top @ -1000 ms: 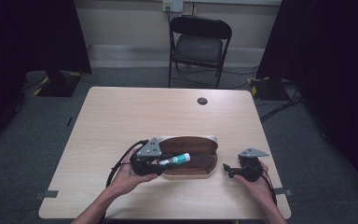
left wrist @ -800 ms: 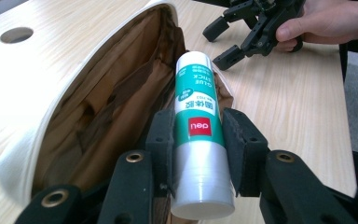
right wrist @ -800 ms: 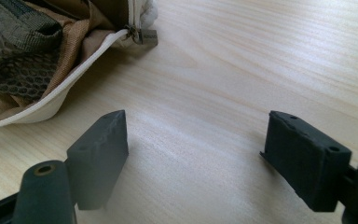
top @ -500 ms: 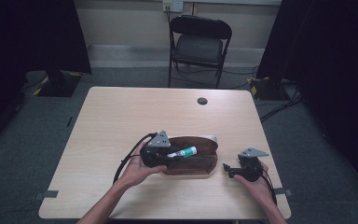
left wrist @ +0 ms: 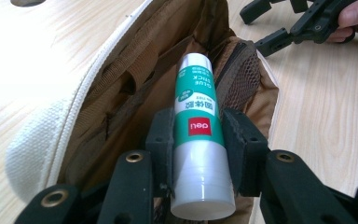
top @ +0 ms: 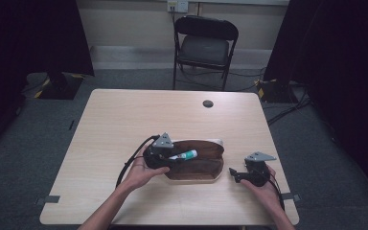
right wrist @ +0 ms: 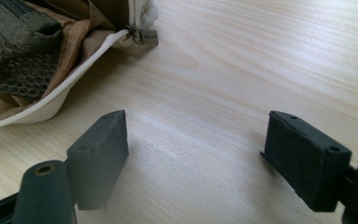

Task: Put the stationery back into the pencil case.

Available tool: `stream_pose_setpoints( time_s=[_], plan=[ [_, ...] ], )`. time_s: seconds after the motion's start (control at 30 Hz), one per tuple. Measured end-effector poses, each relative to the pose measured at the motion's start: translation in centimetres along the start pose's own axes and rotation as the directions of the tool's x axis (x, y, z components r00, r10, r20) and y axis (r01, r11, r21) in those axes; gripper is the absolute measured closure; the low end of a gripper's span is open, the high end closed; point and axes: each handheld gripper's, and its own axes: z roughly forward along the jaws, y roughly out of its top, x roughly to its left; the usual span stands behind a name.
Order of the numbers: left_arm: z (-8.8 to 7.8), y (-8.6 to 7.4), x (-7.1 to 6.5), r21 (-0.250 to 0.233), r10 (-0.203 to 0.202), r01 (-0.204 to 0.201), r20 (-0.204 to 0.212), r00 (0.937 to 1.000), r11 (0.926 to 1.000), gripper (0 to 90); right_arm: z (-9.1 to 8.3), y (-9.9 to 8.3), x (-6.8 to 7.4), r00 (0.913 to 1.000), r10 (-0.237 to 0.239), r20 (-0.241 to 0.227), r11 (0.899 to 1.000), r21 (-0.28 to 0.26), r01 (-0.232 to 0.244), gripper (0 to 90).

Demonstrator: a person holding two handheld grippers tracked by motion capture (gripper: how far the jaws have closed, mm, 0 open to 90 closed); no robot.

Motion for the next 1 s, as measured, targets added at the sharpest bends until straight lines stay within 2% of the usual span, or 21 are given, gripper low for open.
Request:
stream_pose_setpoints(
  time_s=[0.17,0.27,0.33,0.43,0.6,0.67,0.73,0.83,0.87,1.0],
  plan=[
    [1.0,-0.2,-0.1,0.009,0.008,-0.008,-0.001,1.0000,0.9999,65.5,0.0,0.0,0.0,1.0000,0.000,0.000,1.000,0.000,0.000,20.5],
    [1.1,-0.1,0.1,0.020,0.022,-0.022,-0.001,0.9998,0.9996,65.5,0.0,0.0,0.0,1.0000,0.000,0.000,1.000,0.000,0.000,20.5],
    [1.3,-0.2,0.2,-0.003,0.006,-0.006,0.005,1.0000,1.0000,65.4,0.0,0.0,0.0,1.0000,0.000,0.000,1.000,0.000,0.000,20.5],
    [1.4,-0.2,0.4,0.002,-0.002,0.002,-0.001,1.0000,1.0000,65.0,0.0,0.0,0.0,1.0000,0.000,0.001,1.000,0.000,0.000,20.5],
    [1.2,-0.3,0.5,-0.002,-0.005,0.005,-0.034,0.9994,1.0000,61.0,0.0,0.0,0.0,1.0000,0.000,0.001,1.000,0.000,0.000,20.5],
    [1.0,-0.4,0.6,-0.027,-0.018,0.016,-0.042,0.9990,0.9995,60.8,0.0,0.0,0.0,1.0000,-0.002,-0.001,1.000,-0.001,0.002,20.5],
    [0.8,-0.4,0.6,-0.014,-0.016,0.015,-0.054,0.9984,0.9998,60.6,0.0,0.0,0.0,1.0000,0.000,0.000,1.000,0.000,0.000,20.5],
    [0.7,-0.5,0.5,-0.007,-0.007,0.007,-0.056,0.9984,1.0000,60.6,0.0,0.0,0.0,1.0000,0.000,0.000,1.000,0.000,0.000,20.5],
    [0.7,-0.5,0.5,-0.023,-0.014,0.013,-0.042,0.9990,0.9996,60.7,0.0,0.0,0.0,1.0000,0.000,0.000,1.000,0.000,0.000,20.5],
    [0.5,-0.5,0.6,-0.027,-0.024,0.023,-0.028,0.9993,0.9993,63.8,0.0,0.0,0.0,1.0000,-0.001,0.000,1.000,0.000,0.001,20.5]
  ],
)
